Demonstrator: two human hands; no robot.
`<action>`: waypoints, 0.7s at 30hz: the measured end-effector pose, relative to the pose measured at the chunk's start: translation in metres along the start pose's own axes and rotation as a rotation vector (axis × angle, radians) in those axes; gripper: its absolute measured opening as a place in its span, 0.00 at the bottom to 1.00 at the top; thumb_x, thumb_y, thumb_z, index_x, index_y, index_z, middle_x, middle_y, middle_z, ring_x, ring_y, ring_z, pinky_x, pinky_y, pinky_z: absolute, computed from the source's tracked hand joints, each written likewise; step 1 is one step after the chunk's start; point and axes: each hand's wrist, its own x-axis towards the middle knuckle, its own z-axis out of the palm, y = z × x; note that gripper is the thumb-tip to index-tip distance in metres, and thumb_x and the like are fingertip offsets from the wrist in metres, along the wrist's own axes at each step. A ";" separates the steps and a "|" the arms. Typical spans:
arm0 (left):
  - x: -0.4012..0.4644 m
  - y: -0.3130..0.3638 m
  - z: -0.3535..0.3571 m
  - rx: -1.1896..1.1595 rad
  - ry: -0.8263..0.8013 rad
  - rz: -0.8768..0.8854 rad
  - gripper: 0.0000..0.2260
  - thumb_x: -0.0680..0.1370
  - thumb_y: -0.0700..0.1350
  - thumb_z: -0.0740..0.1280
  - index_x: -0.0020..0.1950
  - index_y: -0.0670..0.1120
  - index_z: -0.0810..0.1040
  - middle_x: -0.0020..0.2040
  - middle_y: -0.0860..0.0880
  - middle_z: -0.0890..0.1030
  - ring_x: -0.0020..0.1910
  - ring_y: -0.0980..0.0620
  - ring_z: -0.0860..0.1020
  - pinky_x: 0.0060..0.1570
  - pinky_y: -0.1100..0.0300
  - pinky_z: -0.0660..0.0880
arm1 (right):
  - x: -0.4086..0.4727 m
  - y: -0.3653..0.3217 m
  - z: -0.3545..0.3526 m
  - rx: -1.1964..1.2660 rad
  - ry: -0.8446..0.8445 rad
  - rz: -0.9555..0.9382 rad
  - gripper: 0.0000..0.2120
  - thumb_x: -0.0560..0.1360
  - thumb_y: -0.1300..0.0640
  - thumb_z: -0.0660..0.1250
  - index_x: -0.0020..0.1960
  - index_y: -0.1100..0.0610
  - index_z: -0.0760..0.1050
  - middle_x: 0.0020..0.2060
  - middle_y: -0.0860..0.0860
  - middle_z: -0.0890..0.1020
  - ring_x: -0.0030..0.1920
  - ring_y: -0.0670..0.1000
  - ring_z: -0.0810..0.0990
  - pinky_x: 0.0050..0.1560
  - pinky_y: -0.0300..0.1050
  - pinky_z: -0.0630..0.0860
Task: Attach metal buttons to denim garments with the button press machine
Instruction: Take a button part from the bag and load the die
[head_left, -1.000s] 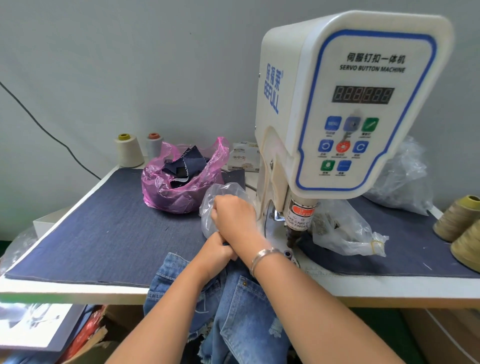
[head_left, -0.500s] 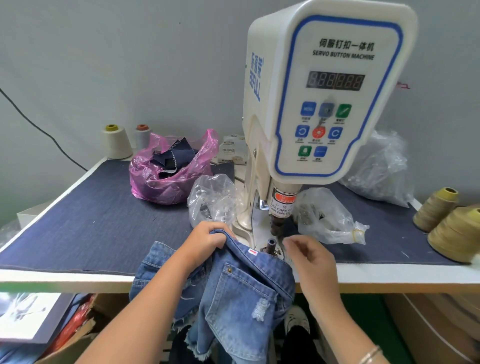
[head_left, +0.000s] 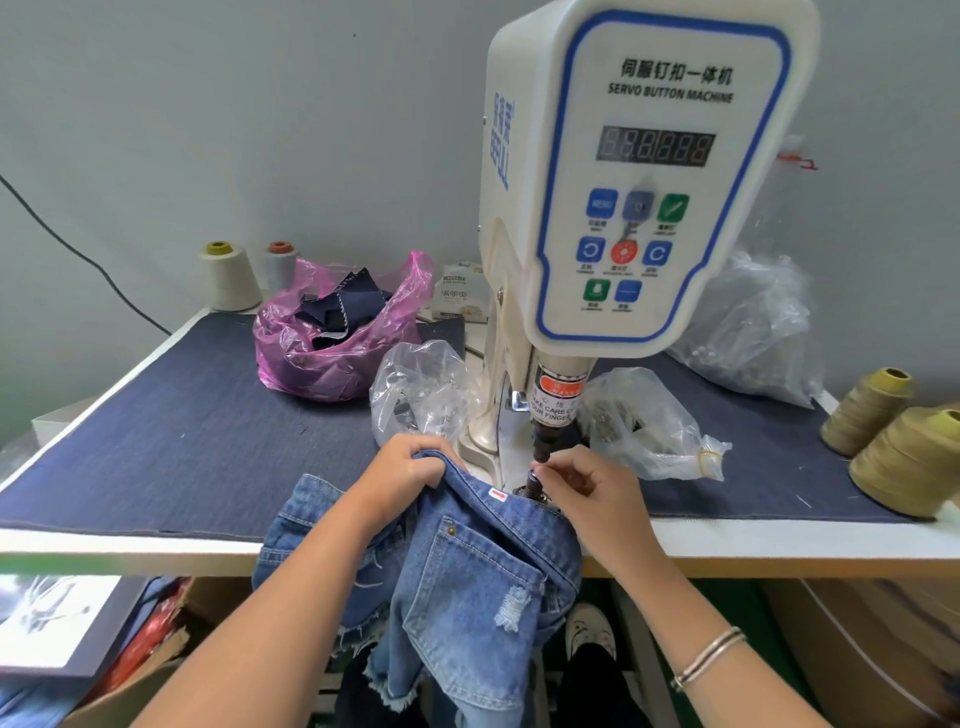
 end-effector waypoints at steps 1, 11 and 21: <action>0.000 0.000 0.000 0.000 0.000 0.000 0.13 0.59 0.40 0.58 0.32 0.48 0.82 0.32 0.47 0.78 0.32 0.56 0.72 0.33 0.69 0.70 | 0.000 0.000 -0.001 -0.027 -0.001 -0.026 0.13 0.73 0.62 0.71 0.38 0.45 0.76 0.31 0.42 0.77 0.35 0.41 0.75 0.38 0.28 0.69; 0.000 0.000 -0.001 0.002 -0.009 -0.003 0.13 0.59 0.40 0.58 0.31 0.50 0.82 0.33 0.45 0.77 0.33 0.55 0.71 0.34 0.70 0.69 | -0.002 -0.002 -0.002 -0.247 0.065 -0.183 0.01 0.72 0.62 0.73 0.41 0.59 0.81 0.31 0.39 0.69 0.35 0.38 0.74 0.36 0.25 0.68; -0.005 0.013 -0.003 -0.101 -0.132 -0.019 0.16 0.58 0.38 0.58 0.36 0.47 0.83 0.35 0.48 0.80 0.36 0.55 0.75 0.37 0.67 0.72 | -0.027 -0.012 -0.005 -0.194 0.060 -0.195 0.07 0.75 0.55 0.67 0.52 0.53 0.78 0.47 0.42 0.75 0.51 0.40 0.75 0.52 0.29 0.69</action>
